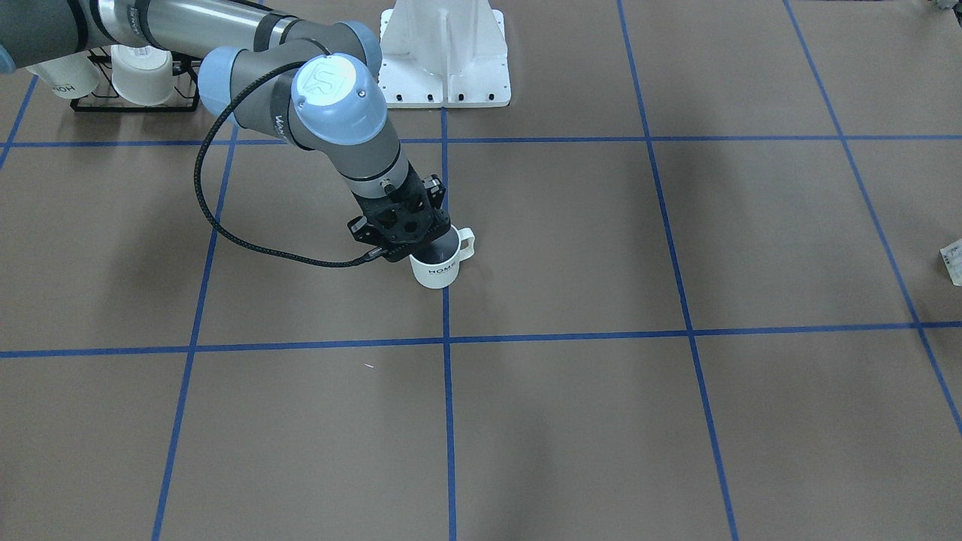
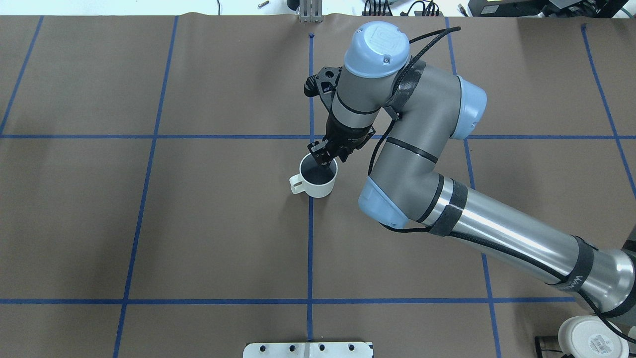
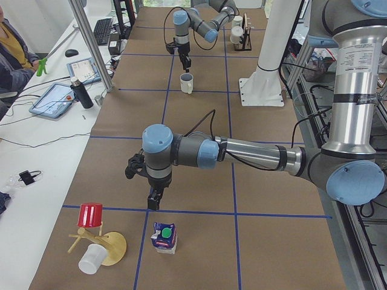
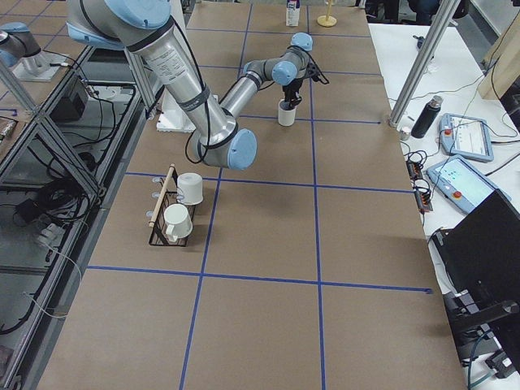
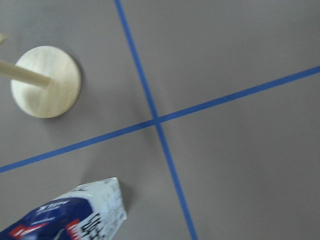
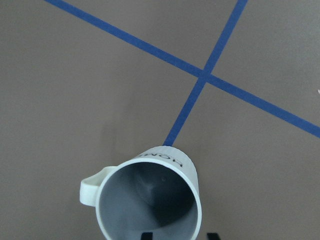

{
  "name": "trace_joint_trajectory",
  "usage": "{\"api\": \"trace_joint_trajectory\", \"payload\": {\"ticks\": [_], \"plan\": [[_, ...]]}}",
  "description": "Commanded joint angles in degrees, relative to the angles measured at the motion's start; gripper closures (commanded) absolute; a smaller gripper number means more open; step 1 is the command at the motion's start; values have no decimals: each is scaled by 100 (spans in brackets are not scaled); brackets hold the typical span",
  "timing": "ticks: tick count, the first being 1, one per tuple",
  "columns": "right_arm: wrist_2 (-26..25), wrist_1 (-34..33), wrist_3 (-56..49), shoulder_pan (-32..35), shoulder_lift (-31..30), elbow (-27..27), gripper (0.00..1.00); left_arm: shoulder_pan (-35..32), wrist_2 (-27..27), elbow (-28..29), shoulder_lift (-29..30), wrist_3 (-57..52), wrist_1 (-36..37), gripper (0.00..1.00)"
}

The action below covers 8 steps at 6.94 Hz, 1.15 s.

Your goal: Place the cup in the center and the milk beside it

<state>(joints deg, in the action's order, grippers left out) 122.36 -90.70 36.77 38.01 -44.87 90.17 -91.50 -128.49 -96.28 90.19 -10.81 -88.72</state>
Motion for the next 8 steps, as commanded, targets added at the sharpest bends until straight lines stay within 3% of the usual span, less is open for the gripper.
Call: {"api": "trace_joint_trajectory", "payload": {"ticks": [1, 4, 8], "plan": [[42, 0, 5, 215, -301, 437, 0, -262, -166, 739, 156, -185, -58, 2], [16, 17, 6, 216, -426, 528, 0, -263, -440, 1435, 139, -106, -687, 2], [8, 17, 6, 216, -443, 536, 0, -263, -440, 1664, 148, -141, -804, 2]]}}
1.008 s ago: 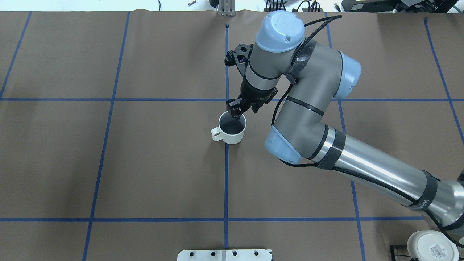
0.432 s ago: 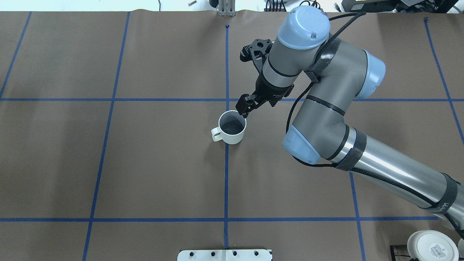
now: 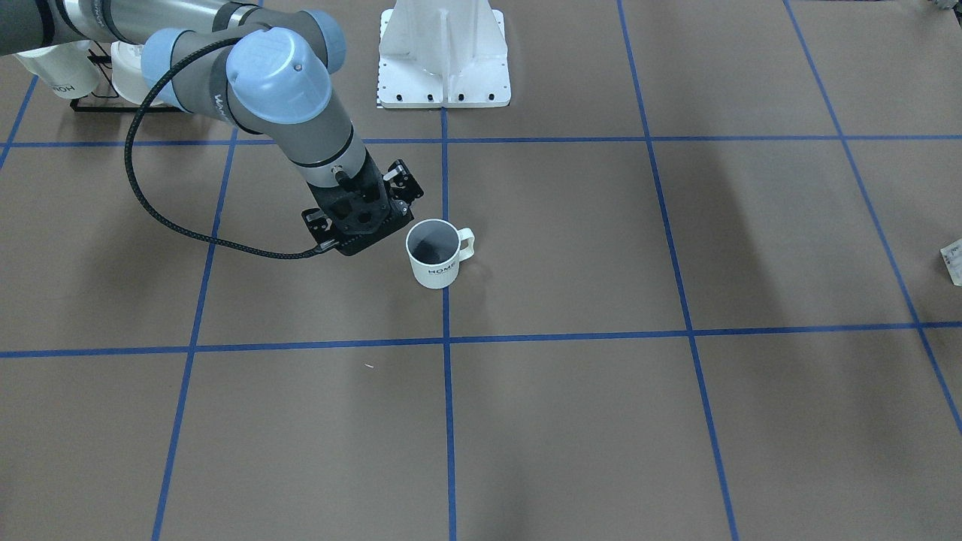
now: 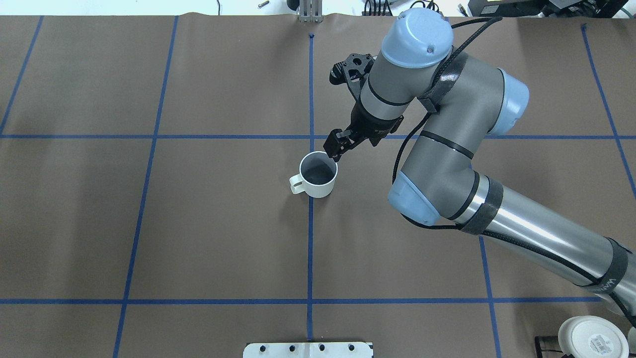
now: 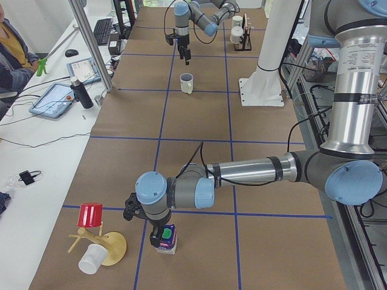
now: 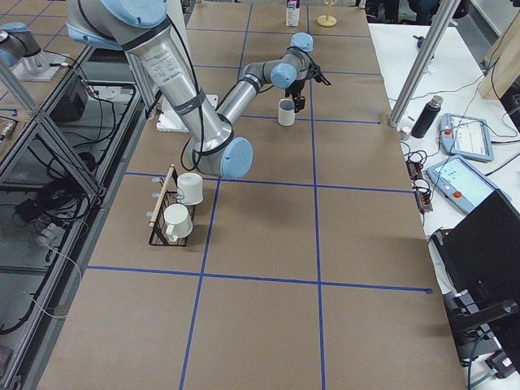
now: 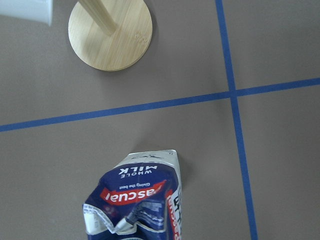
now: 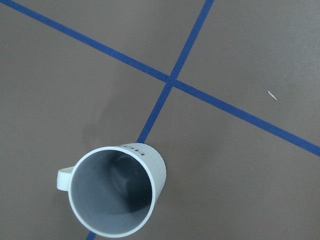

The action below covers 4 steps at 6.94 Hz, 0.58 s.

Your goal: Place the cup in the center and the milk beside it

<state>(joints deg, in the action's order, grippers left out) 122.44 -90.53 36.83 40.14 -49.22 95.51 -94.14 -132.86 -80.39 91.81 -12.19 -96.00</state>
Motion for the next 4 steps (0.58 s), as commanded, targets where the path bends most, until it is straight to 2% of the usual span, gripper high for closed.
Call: {"api": "trace_joint_trajectory", "payload": {"ticks": [1, 4], "plan": [[-1, 0, 0, 3, 0, 3, 0, 1, -3, 41, 20, 41, -112, 2], [-10, 0, 0, -6, 0, 21, 0, -43, 6, 49, 223, -19, -77, 2]]}}
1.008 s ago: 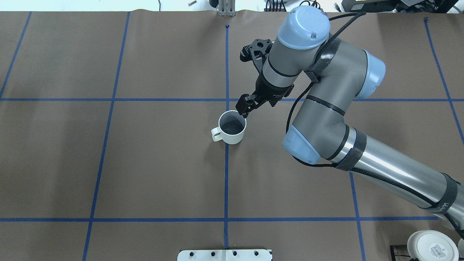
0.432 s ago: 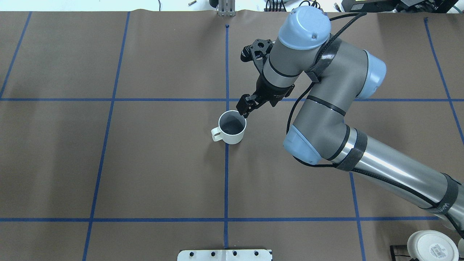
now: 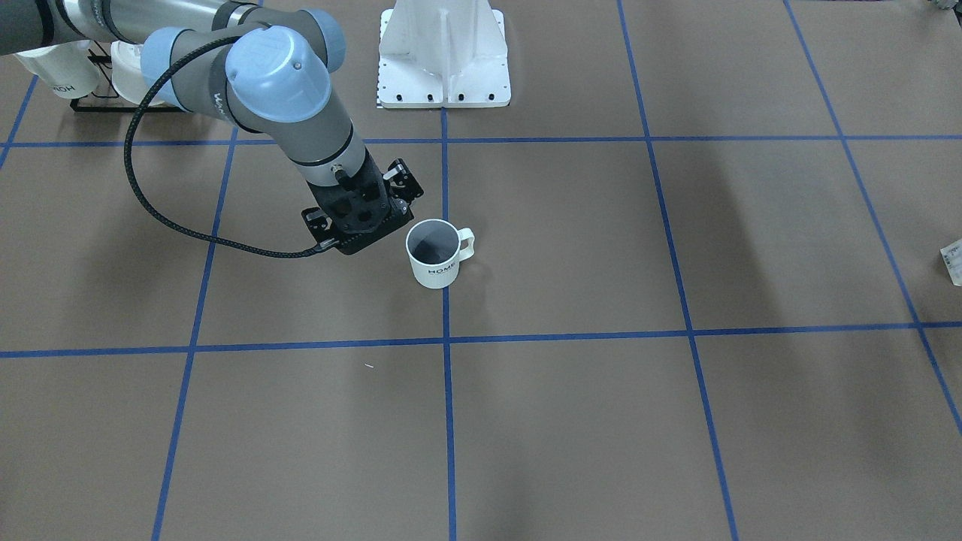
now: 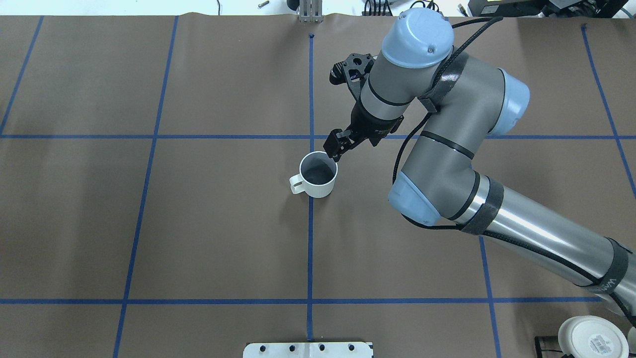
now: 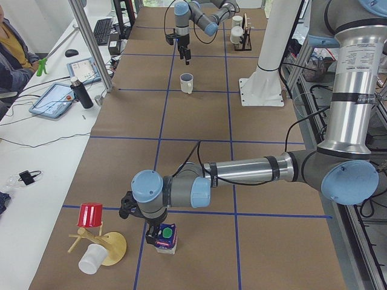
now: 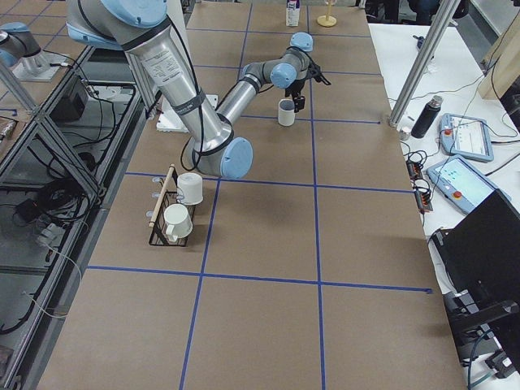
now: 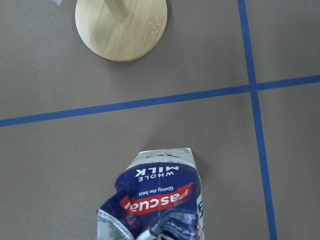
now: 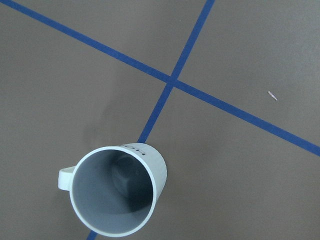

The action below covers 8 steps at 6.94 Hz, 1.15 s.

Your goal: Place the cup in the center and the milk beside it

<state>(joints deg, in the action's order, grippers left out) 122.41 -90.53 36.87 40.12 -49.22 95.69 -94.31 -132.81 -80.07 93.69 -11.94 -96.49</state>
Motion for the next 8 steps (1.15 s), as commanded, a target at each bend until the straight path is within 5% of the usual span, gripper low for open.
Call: {"api": "trace_joint_trajectory", "payload": {"ticks": [1, 6, 8], "plan": [[-7, 9, -4, 5, -8, 3, 0, -35, 1, 44, -25, -53, -36, 2], [10, 18, -4, 22, -61, 38, 0, -35, -8, 289, -88, -133, -133, 2], [316, -17, -39, 538, -890, 771, 0, -35, -130, 412, -88, -106, -194, 2]]}}
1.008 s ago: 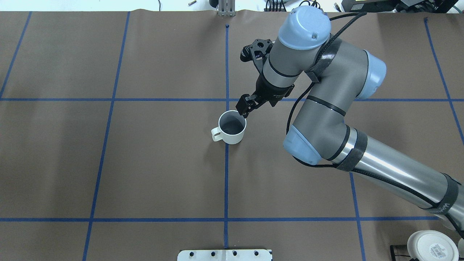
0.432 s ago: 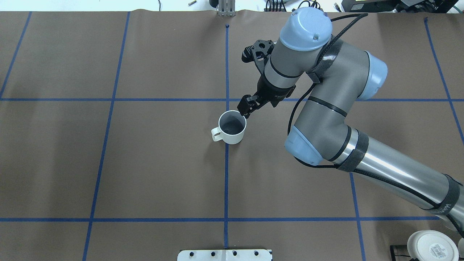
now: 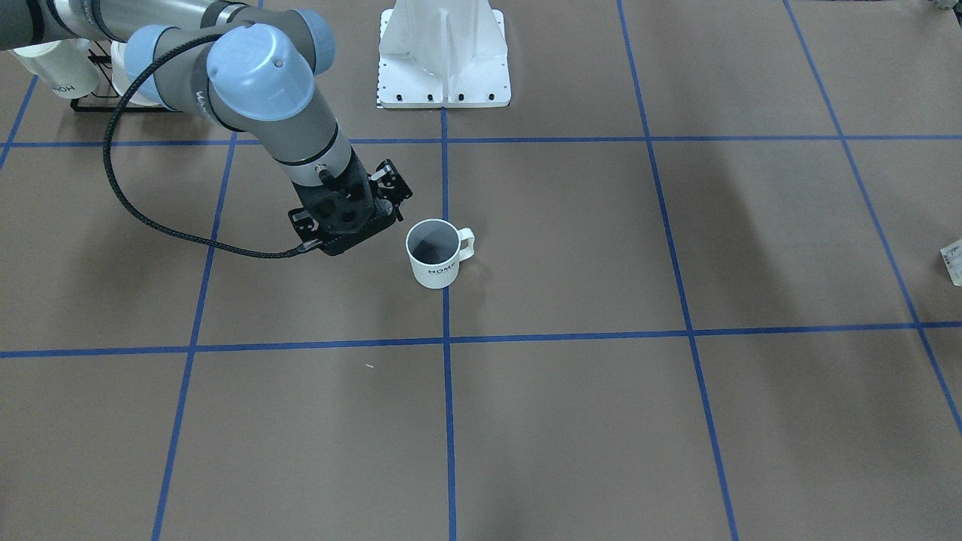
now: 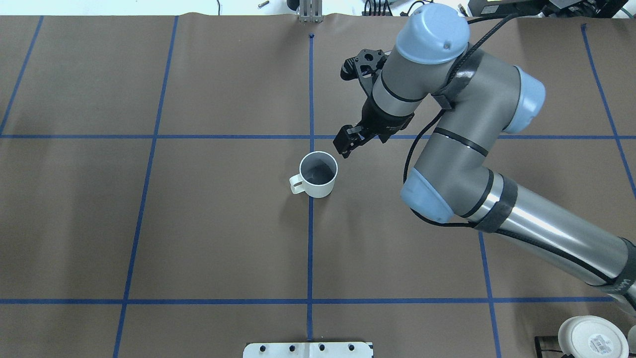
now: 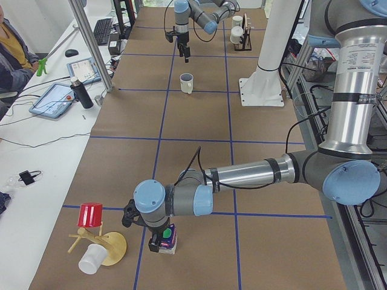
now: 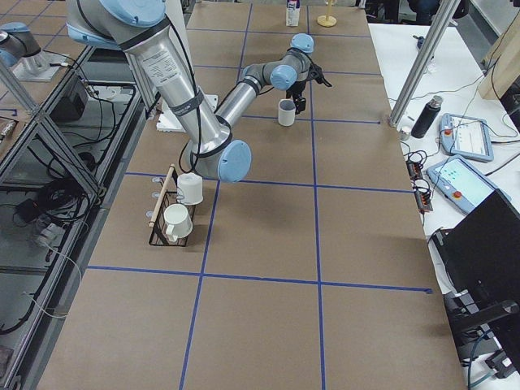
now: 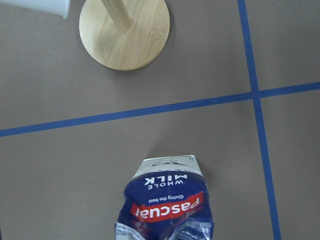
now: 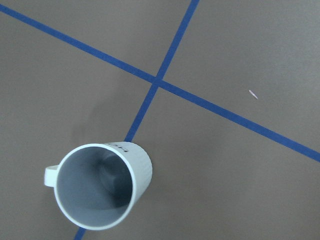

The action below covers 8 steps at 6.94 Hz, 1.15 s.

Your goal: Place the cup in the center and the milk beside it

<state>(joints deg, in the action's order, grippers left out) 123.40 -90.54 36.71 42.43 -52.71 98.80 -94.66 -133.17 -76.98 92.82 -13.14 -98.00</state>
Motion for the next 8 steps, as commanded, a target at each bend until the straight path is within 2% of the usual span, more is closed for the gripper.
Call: {"api": "trace_joint_trajectory", "payload": {"ticks": [1, 3, 4, 5, 6, 7, 8], "plan": [[663, -16, -76, 867, -878, 639, 0, 0, -286, 304, -1, 56, -305, 2], [1184, -25, -574, 1695, -1510, 1121, 0, 0, -288, 341, 8, 57, -325, 2], [1273, -312, -682, 2116, -2027, 1638, 0, 0, -288, 376, 8, 65, -325, 4], [1274, -863, -1684, 2669, -2441, 2008, 0, 0, -288, 394, 8, 66, -334, 12], [1265, -1565, -3051, 3266, -2637, 2064, 0, 0, -288, 394, 8, 213, -351, 27], [1178, -2076, -3709, 3446, -2717, 2073, 0, 0, -297, 316, 8, 267, -369, 51], [1151, -2099, -3776, 3631, -2796, 2073, 0, 0, -297, 289, 25, 390, -378, 86]]}}
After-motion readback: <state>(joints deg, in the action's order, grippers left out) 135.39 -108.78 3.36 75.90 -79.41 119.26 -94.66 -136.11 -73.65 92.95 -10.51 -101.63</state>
